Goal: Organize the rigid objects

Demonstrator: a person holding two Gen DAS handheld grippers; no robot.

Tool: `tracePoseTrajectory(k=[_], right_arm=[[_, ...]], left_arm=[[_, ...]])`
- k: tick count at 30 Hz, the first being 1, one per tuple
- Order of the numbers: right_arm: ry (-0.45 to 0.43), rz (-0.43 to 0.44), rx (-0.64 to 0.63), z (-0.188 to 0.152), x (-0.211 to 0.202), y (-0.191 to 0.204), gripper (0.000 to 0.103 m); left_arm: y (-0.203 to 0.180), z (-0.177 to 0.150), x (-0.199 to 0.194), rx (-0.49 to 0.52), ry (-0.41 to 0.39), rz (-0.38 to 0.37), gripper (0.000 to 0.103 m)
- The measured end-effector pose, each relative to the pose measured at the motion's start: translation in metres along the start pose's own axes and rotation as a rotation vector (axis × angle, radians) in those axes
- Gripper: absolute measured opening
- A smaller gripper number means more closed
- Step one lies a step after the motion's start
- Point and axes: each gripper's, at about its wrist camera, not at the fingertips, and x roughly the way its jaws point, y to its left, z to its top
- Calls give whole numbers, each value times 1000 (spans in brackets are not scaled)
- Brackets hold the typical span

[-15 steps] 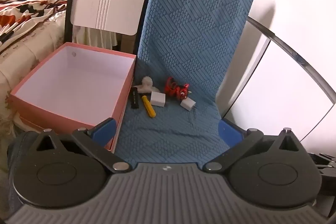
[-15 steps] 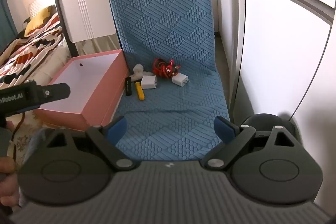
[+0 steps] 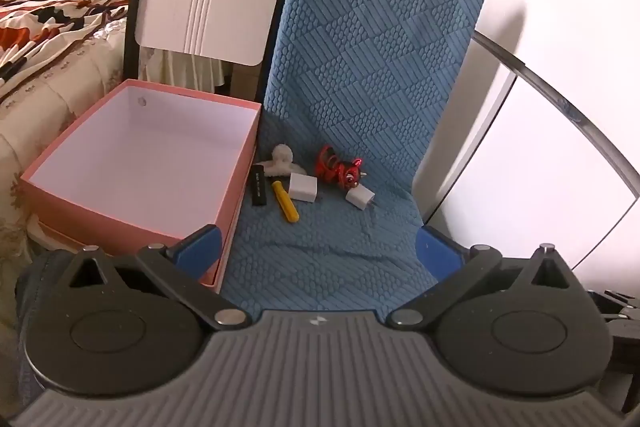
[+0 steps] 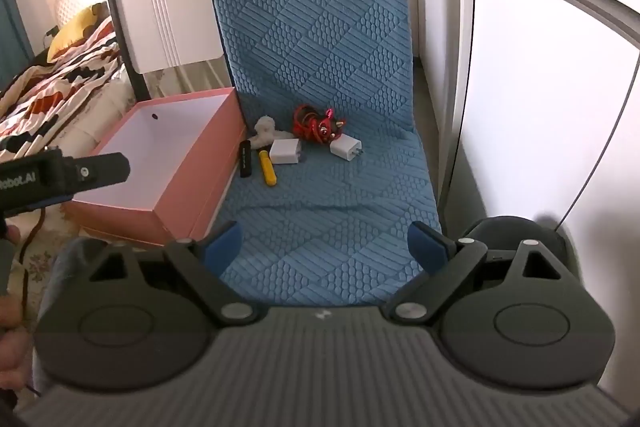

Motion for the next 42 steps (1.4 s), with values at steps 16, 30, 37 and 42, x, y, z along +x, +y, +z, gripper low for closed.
tracePoseTrajectory(k=[16, 30, 37, 42], right_arm=[[3, 3, 1, 1, 3, 1, 92], [-7, 5, 5, 1, 2, -3, 92], [-2, 8, 7, 0, 8, -1, 92], [-2, 19, -3, 1, 11, 2, 92]], left_arm=[[3, -3, 5, 4, -2, 5, 103], [-1, -4, 8, 20, -7, -9, 103], [1, -4, 10, 23, -1, 0, 103], [5, -4, 13, 13, 10, -16, 103]])
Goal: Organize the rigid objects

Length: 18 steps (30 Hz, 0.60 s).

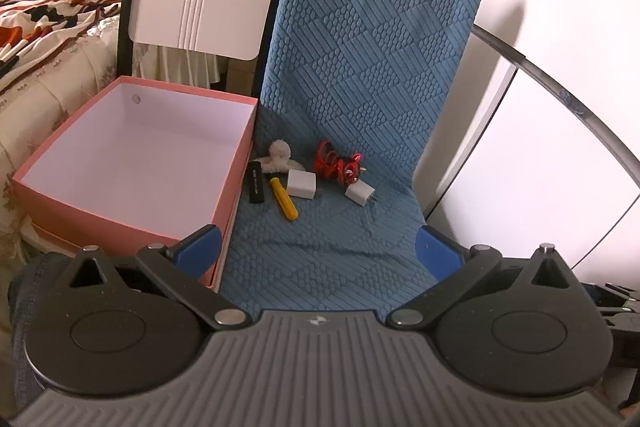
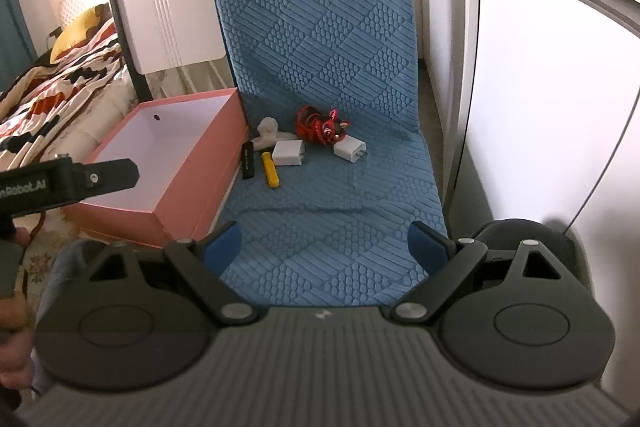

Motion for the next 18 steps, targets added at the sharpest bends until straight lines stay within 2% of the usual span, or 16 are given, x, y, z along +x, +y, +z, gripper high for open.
tracePoseTrajectory(k=[7, 18], right_arm=[[13, 21, 19, 0, 8, -2, 92], [43, 4, -4, -1, 16, -1, 92]], left_arm=[[5, 2, 5, -9, 5, 10, 103], [5, 0, 13, -5, 7, 3, 103]])
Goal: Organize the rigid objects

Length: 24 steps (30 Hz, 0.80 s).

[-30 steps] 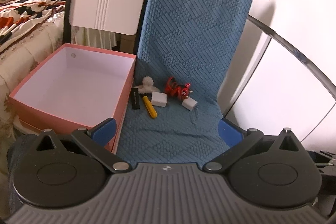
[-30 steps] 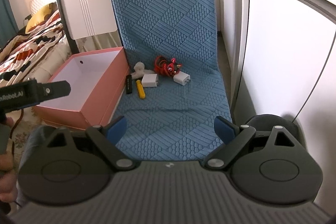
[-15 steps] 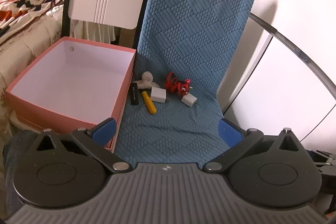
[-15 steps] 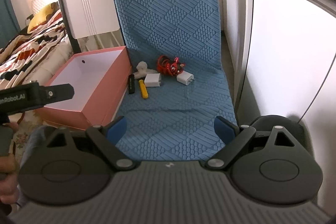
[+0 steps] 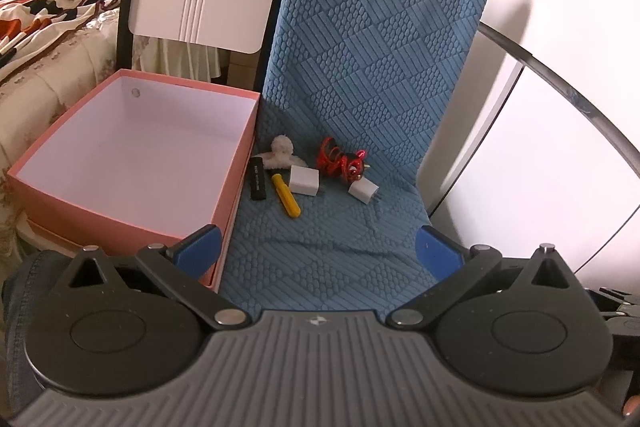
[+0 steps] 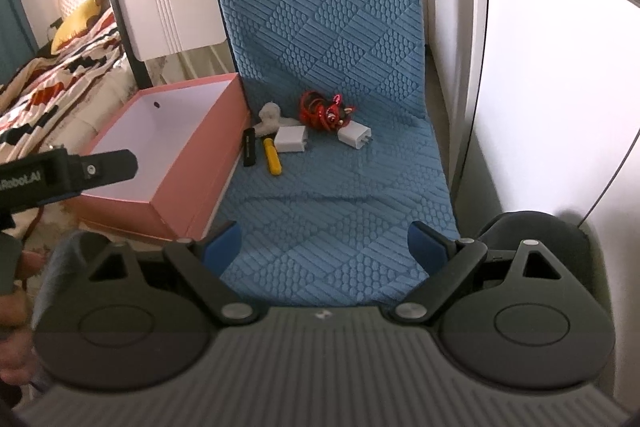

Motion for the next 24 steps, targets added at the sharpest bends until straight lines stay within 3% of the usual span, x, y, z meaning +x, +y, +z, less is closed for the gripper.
tracePoseTrajectory(k=[24], right_arm=[[7, -18, 43, -2, 6, -14, 92]], left_arm=[[0, -9, 17, 8, 12, -13, 103]])
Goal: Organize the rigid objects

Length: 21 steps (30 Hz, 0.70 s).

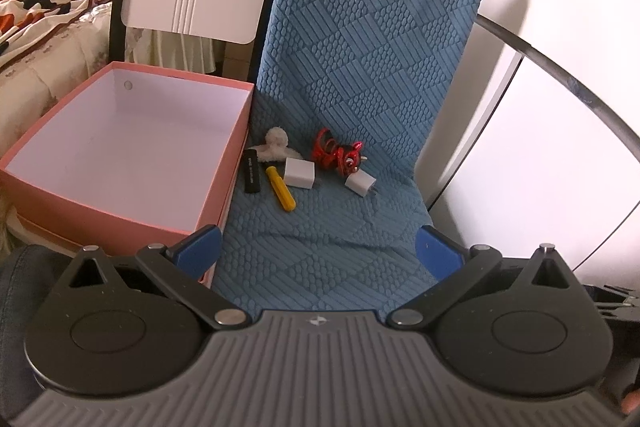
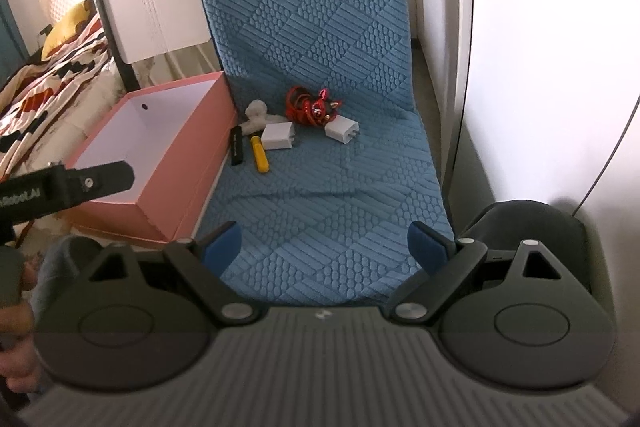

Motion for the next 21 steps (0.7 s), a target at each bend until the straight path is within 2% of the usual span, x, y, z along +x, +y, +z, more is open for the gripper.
tracePoseTrajectory(k=[8, 16, 21], right_arm=[[-2, -11, 20, 1, 19, -9, 92], [-6, -23, 49, 11, 53, -28, 92], [-7, -13, 72, 21, 76, -39, 92]], left_arm=[[5, 0, 20, -10, 19, -22, 103], [1, 3, 62, -13, 40, -44, 103], [-1, 7, 94, -9, 49, -27, 103]])
